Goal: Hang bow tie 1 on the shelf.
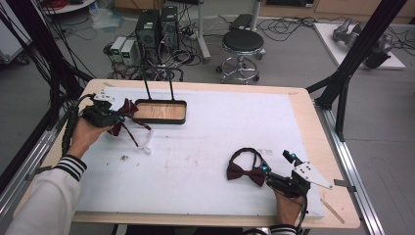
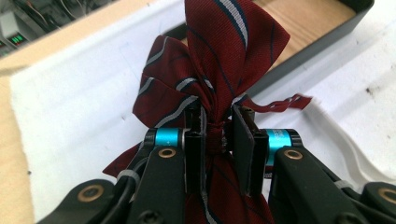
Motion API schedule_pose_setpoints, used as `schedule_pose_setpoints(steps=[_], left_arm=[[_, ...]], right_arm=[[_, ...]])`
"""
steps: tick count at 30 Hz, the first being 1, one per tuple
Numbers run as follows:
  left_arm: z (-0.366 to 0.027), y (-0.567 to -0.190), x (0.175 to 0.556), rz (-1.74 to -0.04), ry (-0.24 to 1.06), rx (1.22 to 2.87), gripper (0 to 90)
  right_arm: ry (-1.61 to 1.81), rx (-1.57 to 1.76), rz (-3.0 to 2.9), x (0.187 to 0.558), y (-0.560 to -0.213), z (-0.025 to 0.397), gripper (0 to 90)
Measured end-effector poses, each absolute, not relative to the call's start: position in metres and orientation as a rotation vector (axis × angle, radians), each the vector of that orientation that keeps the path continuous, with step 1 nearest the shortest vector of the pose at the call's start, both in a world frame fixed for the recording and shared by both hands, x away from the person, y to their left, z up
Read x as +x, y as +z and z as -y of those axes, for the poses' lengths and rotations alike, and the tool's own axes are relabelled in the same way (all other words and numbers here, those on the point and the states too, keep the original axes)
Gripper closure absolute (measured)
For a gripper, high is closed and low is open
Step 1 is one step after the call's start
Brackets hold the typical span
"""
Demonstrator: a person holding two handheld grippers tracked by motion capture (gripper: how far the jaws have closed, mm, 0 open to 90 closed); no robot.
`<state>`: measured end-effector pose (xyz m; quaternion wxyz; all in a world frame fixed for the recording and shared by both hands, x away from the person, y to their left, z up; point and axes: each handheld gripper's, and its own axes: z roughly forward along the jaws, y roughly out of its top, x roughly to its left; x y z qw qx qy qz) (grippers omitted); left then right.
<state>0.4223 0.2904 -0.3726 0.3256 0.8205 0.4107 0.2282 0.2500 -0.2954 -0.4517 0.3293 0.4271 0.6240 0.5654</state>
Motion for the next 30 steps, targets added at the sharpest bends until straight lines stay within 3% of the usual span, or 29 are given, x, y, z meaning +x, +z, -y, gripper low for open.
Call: schedule_pose_setpoints(steps=[14,30], left_arm=[[-0.299,-0.354,0.409,-1.006,0.677,1.882,75.5],[-0.302,-0.342,0.406,-0.992,0.705,1.797,75.5]], right_arm=[[1.478,1.119,-1.633,0.250,-0.452,0.295,11.1],[1.475,1.109,-1.634,0.251,-0.452,0.295,11.1]])
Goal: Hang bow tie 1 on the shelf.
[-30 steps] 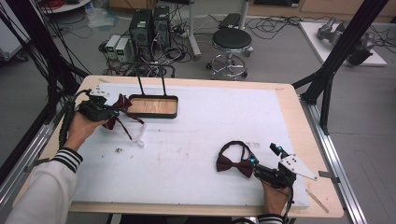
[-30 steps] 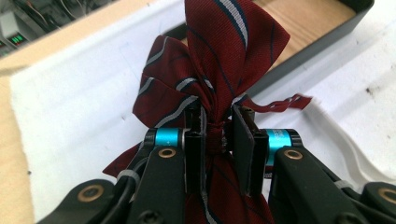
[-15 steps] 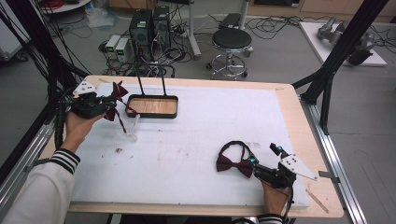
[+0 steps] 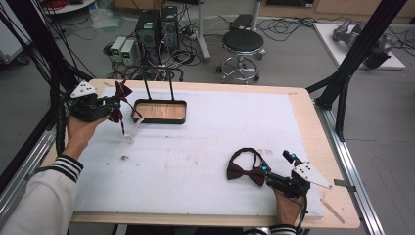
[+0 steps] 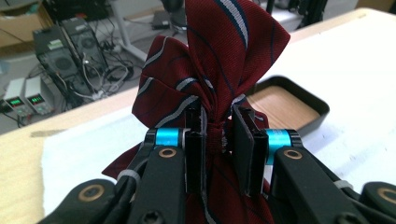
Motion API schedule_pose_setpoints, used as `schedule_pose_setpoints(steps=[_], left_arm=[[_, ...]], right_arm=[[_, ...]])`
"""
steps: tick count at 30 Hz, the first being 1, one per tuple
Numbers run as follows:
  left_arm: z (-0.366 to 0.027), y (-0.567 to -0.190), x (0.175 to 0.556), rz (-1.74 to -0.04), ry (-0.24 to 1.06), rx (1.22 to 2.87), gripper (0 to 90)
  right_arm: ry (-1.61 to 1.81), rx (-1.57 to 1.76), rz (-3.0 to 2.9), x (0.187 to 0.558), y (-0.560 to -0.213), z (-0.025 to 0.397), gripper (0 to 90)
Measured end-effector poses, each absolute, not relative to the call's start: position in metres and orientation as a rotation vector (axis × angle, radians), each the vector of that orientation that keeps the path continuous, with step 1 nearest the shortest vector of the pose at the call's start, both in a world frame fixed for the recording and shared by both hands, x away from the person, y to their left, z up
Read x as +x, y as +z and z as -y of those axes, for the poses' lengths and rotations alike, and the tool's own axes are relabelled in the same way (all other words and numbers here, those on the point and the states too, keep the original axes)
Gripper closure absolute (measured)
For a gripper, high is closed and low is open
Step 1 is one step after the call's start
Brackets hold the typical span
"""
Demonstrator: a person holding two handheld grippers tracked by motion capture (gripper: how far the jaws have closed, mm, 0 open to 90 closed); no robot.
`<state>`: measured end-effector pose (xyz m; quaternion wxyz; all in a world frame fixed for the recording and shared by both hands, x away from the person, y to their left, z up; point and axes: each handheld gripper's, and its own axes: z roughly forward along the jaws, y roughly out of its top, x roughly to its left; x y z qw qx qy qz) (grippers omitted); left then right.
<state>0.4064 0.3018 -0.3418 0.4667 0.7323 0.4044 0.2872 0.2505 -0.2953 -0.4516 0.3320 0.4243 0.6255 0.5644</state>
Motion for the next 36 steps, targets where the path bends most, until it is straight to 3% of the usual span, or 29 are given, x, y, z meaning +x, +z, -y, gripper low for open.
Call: schedule_pose_setpoints(steps=[18,36], left_arm=[[-0.298,-0.299,0.418,-0.980,0.770,1.721,75.4],[-0.297,-0.281,0.461,-1.023,0.790,1.675,75.4]], right_arm=[[1.484,1.108,-1.628,0.250,-0.452,0.296,11.1],[1.483,1.109,-1.632,0.250,-0.452,0.295,11.1]])
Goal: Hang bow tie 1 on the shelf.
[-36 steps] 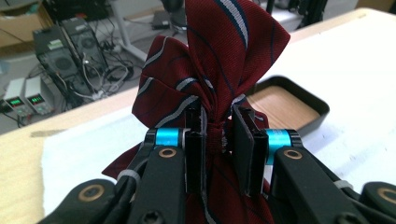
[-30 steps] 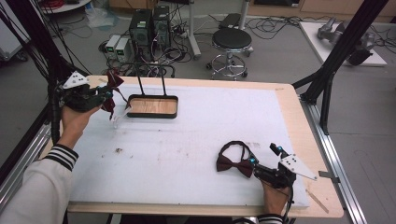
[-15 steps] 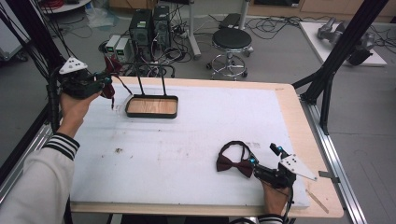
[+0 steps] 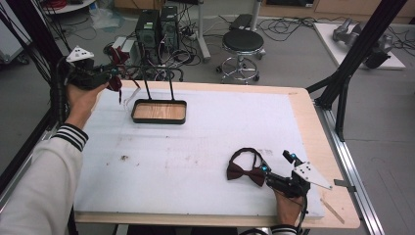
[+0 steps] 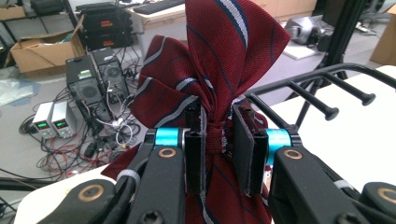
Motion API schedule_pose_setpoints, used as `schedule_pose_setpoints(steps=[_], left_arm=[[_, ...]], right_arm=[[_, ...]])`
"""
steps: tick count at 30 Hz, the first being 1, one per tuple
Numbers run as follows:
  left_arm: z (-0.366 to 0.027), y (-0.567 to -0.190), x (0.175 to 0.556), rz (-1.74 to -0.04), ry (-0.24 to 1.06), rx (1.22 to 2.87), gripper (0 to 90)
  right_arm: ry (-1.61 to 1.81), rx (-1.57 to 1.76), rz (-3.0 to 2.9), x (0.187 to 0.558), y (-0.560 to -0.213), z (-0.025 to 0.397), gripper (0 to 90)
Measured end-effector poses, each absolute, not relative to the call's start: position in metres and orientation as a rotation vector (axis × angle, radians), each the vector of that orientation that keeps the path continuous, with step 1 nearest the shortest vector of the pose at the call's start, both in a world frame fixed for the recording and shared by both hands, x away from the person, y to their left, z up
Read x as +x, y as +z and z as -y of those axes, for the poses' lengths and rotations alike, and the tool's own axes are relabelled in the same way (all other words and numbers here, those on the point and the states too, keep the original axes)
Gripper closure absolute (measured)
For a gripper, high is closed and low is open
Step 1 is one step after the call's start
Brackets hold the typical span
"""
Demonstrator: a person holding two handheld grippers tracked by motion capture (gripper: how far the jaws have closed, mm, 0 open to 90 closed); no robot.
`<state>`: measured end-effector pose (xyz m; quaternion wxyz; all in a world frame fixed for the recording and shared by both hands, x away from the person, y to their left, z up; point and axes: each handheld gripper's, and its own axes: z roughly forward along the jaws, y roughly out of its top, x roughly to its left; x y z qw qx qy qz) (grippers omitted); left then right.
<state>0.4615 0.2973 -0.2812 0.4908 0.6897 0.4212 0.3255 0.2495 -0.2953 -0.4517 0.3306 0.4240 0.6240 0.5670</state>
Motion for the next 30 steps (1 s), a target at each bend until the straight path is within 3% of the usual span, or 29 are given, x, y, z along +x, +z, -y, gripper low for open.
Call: schedule_pose_setpoints(steps=[30], left_arm=[[-0.315,-0.312,0.479,-1.126,0.753,1.656,75.2]], right_arm=[[1.477,1.111,-1.635,0.250,-0.452,0.295,11.1]])
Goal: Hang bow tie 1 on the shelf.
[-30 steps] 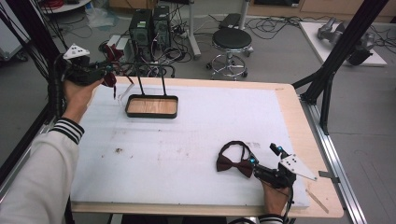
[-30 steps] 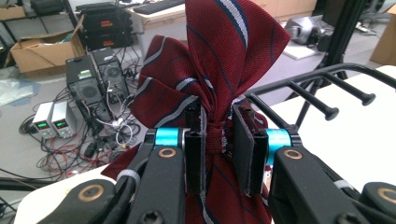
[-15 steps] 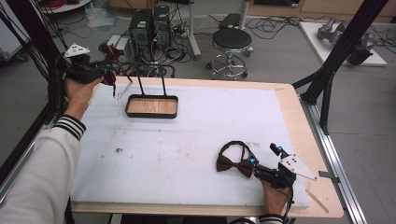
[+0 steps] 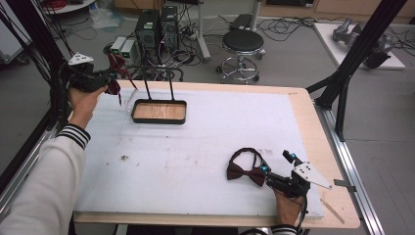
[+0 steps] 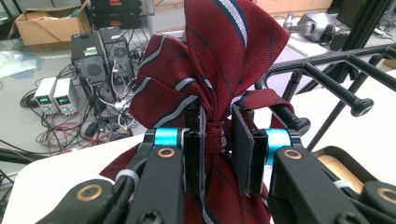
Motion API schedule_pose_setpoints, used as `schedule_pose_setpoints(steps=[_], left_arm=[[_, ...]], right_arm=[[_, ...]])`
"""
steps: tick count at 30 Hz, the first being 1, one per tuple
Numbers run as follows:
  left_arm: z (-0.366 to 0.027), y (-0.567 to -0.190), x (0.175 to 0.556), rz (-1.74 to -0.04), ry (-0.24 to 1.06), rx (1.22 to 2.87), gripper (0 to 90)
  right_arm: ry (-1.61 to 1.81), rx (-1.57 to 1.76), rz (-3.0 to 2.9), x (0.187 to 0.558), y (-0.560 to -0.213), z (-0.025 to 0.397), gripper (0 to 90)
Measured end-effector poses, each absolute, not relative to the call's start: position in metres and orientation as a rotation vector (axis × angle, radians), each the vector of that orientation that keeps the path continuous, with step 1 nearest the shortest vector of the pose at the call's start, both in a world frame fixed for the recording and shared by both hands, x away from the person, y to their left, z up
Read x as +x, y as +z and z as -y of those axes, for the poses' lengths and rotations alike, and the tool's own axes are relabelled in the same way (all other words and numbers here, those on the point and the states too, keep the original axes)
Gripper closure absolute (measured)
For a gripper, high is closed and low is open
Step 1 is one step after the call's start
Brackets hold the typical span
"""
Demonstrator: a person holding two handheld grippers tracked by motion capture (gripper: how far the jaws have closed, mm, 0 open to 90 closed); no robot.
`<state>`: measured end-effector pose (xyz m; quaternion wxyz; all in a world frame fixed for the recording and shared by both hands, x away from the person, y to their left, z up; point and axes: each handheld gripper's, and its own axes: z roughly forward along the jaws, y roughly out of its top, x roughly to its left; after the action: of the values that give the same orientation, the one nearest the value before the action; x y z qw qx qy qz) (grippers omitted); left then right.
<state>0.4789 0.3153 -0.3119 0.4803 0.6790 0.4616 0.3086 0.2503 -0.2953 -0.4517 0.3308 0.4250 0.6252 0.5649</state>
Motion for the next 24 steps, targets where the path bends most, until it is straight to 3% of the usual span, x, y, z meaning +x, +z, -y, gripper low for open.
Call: schedule_pose_setpoints(steps=[19,22,24], left_arm=[[-0.311,-0.341,0.473,-1.146,0.697,1.688,74.1],[-0.311,-0.342,0.470,-1.145,0.673,1.682,65.7],[-0.311,-0.342,0.469,-1.136,0.661,1.685,51.3]], right_arm=[[1.477,1.109,-1.635,0.250,-0.452,0.295,11.1],[1.478,1.108,-1.635,0.250,-0.452,0.295,11.1],[1.482,1.116,-1.636,0.250,-0.452,0.295,11.1]])
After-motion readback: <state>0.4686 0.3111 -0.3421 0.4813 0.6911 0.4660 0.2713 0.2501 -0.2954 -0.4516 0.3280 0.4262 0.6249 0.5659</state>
